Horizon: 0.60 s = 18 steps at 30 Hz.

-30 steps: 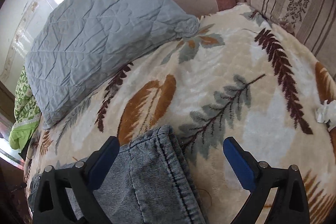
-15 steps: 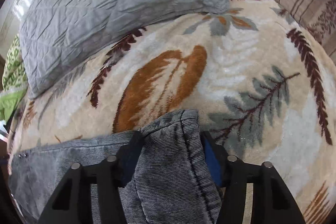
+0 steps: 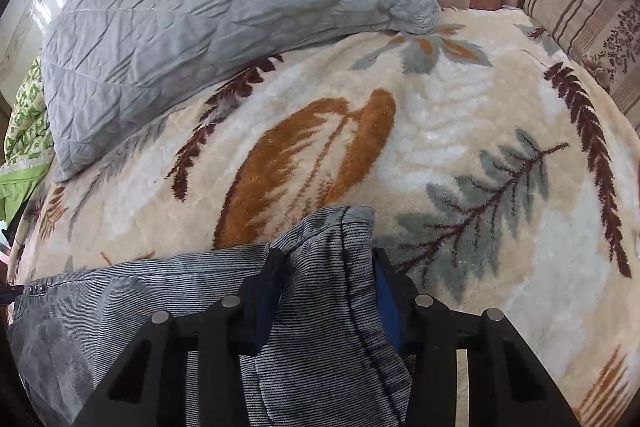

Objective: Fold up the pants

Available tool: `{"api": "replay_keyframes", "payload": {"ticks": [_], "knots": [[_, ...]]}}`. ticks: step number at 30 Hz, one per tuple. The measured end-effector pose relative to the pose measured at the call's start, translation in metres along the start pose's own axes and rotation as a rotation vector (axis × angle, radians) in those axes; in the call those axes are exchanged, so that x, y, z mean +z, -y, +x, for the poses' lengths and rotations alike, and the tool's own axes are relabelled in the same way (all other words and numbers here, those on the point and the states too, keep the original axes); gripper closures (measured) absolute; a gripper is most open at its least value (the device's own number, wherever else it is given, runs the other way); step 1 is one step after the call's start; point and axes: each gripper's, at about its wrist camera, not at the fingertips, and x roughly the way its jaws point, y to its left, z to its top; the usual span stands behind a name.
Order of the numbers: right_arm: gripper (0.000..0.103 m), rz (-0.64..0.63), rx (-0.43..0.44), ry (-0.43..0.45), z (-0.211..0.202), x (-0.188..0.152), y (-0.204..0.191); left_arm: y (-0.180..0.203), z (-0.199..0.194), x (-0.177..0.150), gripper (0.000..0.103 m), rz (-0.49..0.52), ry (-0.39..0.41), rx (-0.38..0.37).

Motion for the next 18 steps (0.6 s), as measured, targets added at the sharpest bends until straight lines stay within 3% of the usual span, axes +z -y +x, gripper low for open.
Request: {"api": "replay_keyframes", "payload": {"ticks": [6, 11, 18], "knots": [[0.074, 0.02, 0.018, 0.026, -0.011, 0.0, 0.004, 0.006, -0.011, -0.01, 0.1, 0.024, 0.068, -0.015], [0.092, 0.042, 0.062, 0.072, -0.035, -0.002, 0.007, 0.004, -0.049, -0.024, 0.1, 0.02, 0.145, -0.065], [0.095, 0.111, 0.189, 0.136, -0.078, -0.011, 0.017, 0.004, -0.11, -0.051, 0.1, 0.054, 0.242, -0.164]]}}
